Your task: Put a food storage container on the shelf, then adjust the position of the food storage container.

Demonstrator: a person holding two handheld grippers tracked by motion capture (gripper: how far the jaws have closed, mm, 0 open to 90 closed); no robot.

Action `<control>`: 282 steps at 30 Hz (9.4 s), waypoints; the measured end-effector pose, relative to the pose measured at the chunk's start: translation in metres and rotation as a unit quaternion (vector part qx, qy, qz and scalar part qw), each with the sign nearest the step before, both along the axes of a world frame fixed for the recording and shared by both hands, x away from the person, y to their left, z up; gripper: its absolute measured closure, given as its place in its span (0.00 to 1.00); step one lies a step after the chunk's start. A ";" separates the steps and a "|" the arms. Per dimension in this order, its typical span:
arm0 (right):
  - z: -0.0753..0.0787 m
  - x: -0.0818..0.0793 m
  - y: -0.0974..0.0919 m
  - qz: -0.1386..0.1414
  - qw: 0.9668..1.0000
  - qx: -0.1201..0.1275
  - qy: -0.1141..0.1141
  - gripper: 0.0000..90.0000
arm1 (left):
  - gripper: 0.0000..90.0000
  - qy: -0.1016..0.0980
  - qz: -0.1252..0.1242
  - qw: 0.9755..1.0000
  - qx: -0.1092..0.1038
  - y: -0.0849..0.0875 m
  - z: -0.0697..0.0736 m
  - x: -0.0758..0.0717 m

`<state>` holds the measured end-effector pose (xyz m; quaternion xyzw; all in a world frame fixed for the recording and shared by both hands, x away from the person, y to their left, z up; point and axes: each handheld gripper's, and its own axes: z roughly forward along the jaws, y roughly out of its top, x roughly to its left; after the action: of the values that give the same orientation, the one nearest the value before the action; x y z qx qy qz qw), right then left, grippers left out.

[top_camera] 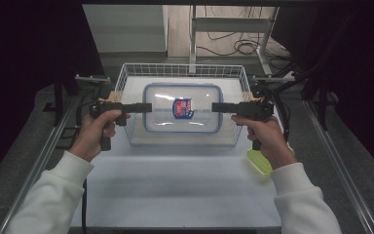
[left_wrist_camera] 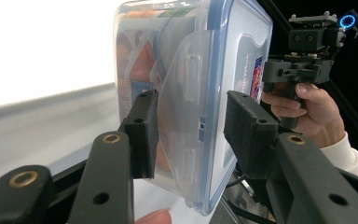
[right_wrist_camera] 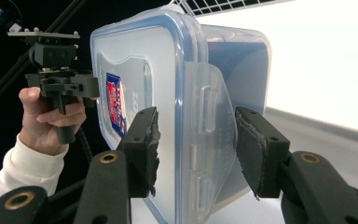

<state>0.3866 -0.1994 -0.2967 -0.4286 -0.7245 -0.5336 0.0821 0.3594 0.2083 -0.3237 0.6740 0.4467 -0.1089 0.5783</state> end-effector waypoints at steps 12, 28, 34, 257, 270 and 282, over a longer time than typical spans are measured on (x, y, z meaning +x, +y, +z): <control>0.011 0.042 0.008 -0.004 1.000 -0.006 0.005 0.57 | 0.62 0.008 0.006 1.000 -0.005 0.005 0.009 0.045; 0.004 0.091 0.013 -0.011 0.999 -0.012 0.036 0.56 | 0.62 0.039 0.026 0.999 -0.014 0.007 -0.001 0.086; 0.000 0.099 0.010 -0.025 0.998 0.002 0.054 0.56 | 0.62 0.051 0.037 0.998 -0.025 0.006 -0.004 0.092; -0.175 -0.055 -0.077 -0.029 0.936 -0.349 0.037 1.00 | 0.22 -0.003 0.016 0.965 0.260 -0.008 -0.165 -0.095; -0.177 -0.077 -0.051 -0.008 0.942 -0.332 0.041 1.00 | 0.22 -0.006 0.012 0.965 0.264 -0.012 -0.165 -0.095; -0.185 -0.081 -0.040 -0.005 0.954 -0.296 0.051 1.00 | 0.22 -0.004 0.010 0.964 0.267 -0.016 -0.166 -0.094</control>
<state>0.3059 -0.2392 -0.4817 -0.4639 -0.8426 -0.2733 -0.0141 0.2659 0.1927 -0.4899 0.7998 0.4635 0.0227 0.3807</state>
